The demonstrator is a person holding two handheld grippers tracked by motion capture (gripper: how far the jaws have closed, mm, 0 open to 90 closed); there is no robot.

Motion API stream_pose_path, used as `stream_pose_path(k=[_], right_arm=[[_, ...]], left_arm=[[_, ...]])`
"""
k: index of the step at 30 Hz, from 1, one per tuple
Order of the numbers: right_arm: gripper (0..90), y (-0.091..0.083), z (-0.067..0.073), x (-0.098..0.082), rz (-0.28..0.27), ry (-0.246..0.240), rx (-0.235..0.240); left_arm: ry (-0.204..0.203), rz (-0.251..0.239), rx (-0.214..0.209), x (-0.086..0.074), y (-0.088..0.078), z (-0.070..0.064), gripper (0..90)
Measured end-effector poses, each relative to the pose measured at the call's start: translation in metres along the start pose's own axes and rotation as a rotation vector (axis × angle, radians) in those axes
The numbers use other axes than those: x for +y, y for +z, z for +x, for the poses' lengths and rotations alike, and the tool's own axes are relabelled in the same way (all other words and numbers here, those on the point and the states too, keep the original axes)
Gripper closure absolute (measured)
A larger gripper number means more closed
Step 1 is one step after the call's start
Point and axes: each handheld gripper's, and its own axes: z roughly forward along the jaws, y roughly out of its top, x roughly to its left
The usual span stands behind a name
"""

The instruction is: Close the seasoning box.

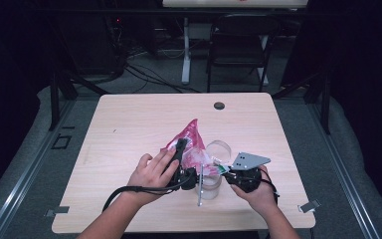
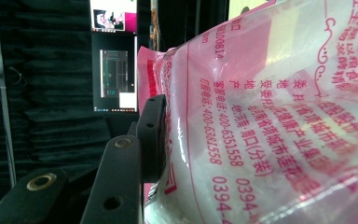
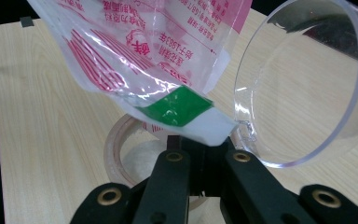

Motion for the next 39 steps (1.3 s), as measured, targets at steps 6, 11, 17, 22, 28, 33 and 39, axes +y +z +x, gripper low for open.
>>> stream_pose_path(k=[6,11,17,22,28,33,39], right_arm=[[90.0,0.000,0.001,0.000,-0.002,-0.009,-0.005],[90.0,0.000,0.002,0.001,-0.005,-0.016,-0.006],[90.0,-0.001,0.004,0.003,-0.011,-0.024,-0.008],[90.0,-0.003,0.005,0.004,-0.020,-0.028,-0.010],[90.0,-0.005,0.005,0.005,-0.028,-0.028,-0.009],[90.0,-0.006,0.006,0.006,-0.031,-0.033,-0.012],[90.0,-0.008,0.006,0.008,-0.041,-0.032,-0.019]], left_arm=[[-0.033,0.027,-0.030,-0.003,0.001,0.000,63.8],[-0.062,0.034,-0.040,-0.008,0.001,-0.001,64.1],[-0.094,0.035,-0.049,-0.012,0.002,-0.001,64.6],[-0.119,0.051,-0.066,-0.015,0.001,-0.001,64.8],[-0.137,0.052,-0.070,-0.018,0.002,-0.004,64.8],[-0.150,0.057,-0.076,-0.019,0.002,-0.004,64.8],[-0.150,0.052,-0.069,-0.020,0.001,-0.003,64.8]])
